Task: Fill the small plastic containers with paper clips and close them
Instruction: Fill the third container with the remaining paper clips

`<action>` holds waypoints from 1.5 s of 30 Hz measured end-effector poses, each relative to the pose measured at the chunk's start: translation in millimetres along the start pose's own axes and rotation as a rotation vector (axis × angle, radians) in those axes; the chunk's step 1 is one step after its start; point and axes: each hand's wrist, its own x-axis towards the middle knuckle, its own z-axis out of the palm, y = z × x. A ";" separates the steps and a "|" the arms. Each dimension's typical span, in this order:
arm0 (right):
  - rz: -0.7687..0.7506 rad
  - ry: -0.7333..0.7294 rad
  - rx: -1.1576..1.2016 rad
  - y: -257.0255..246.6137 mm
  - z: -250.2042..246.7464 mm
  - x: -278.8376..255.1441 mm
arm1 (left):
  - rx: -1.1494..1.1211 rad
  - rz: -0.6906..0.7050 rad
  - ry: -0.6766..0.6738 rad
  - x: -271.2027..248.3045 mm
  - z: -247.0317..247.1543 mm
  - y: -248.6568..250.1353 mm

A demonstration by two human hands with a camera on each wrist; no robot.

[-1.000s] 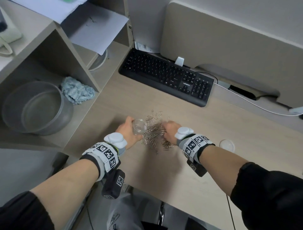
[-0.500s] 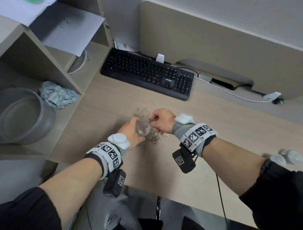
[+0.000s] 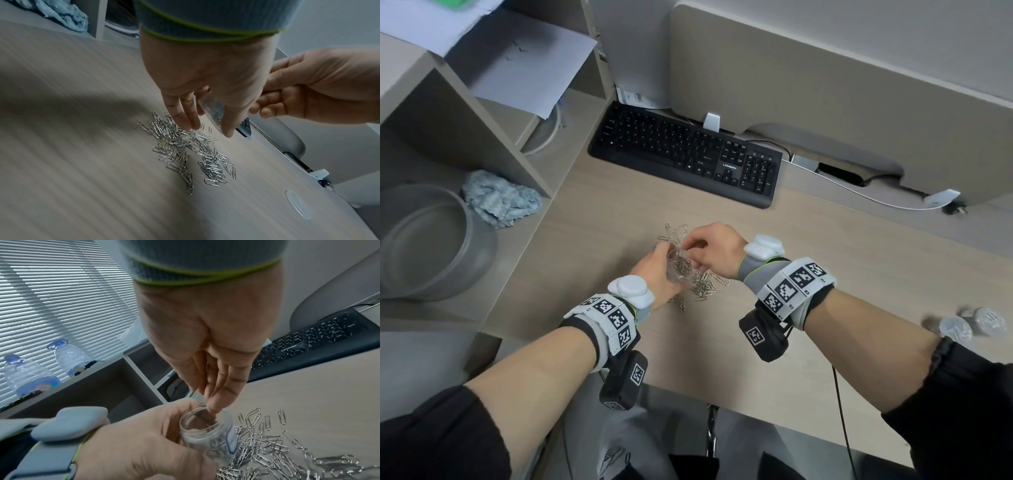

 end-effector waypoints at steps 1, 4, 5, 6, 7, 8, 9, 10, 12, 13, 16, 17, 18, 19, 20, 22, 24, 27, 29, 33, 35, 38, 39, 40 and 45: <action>0.006 0.010 0.026 0.4 -1.5 0.3 | -0.009 -0.003 0.001 0.3 -0.5 -0.6; 0.057 0.089 0.056 5.8 -6.8 3.7 | -0.013 -0.020 -0.009 1.2 -5.7 -2.7; 0.084 0.121 0.047 10.7 -9.2 5.2 | -0.008 -0.028 -0.015 1.2 -7.9 -3.9; 0.115 0.147 0.011 18.9 -11.0 7.8 | -0.008 -0.032 -0.021 0.6 -10.4 -5.0; 0.159 0.160 -0.060 27.7 -13.3 10.0 | -0.014 -0.037 -0.025 0.3 -12.3 -6.6; 0.214 0.160 -0.136 39.4 -14.8 12.5 | -0.023 -0.039 -0.022 -0.1 -14.7 -9.3; 0.290 0.139 -0.203 51.5 -15.5 14.9 | -0.028 -0.045 -0.018 -0.4 -17.5 -12.7; 0.352 0.104 -0.252 62.6 -15.6 16.3 | -0.027 -0.047 -0.010 -1.0 -20.2 -15.9; 0.470 -0.022 -0.377 81.8 -13.0 19.4 | -0.013 -0.058 0.010 -2.4 -26.0 -24.1; 0.513 -0.076 -0.455 84.9 -11.6 18.8 | -0.012 -0.063 0.019 -2.8 -28.4 -28.1; 0.522 -0.041 -0.531 89.4 5.8 23.9 | -0.015 -0.087 0.021 -4.6 -34.3 -38.1; 0.488 0.009 -0.494 86.4 16.0 27.5 | -0.015 -0.098 0.014 -5.2 -36.4 -41.2; 0.443 0.050 -0.462 81.3 26.1 30.2 | -0.014 -0.108 0.008 -5.3 -37.9 -44.4; 0.405 0.070 -0.446 73.9 36.2 33.0 | -0.010 -0.117 0.003 -5.6 -39.3 -47.0; 0.369 0.070 -0.471 66.7 45.2 35.3 | -0.004 -0.123 0.002 -6.1 -40.3 -48.9; 0.324 0.039 -0.588 53.1 60.5 40.7 | -0.006 -0.132 0.009 -7.1 -41.8 -52.2; 0.290 0.004 -0.673 39.3 72.9 44.1 | -0.018 -0.143 0.031 -8.2 -43.6 -54.4; 0.266 -0.021 -0.743 26.3 89.4 46.6 | -0.030 -0.150 0.046 -9.7 -46.7 -57.2; 0.256 -0.012 -0.763 22.7 95.5 48.7 | -0.037 -0.159 0.046 -10.6 -49.0 -60.1; 0.240 -0.066 -0.786 19.8 96.8 56.4 | -0.032 -0.167 0.042 -12.0 -50.9 -65.7; 0.232 -0.098 -0.791 17.8 95.6 57.6 | -0.029 -0.170 0.043 -12.5 -51.8 -68.0; 0.197 -0.102 -0.756 22.3 87.8 55.6 | -0.026 -0.166 0.043 -11.4 -51.3 -68.6; 0.192 -0.104 -0.723 24.3 83.3 55.0 | -0.027 -0.166 0.040 -11.1 -50.7 -68.2; 0.198 -0.105 -0.681 26.6 78.1 53.9 | -0.025 -0.166 0.036 -10.7 -49.7 -67.6; 0.314 -0.037 -0.355 35.1 49.1 42.6 | -0.014 -0.152 0.018 -6.1 -41.5 -59.9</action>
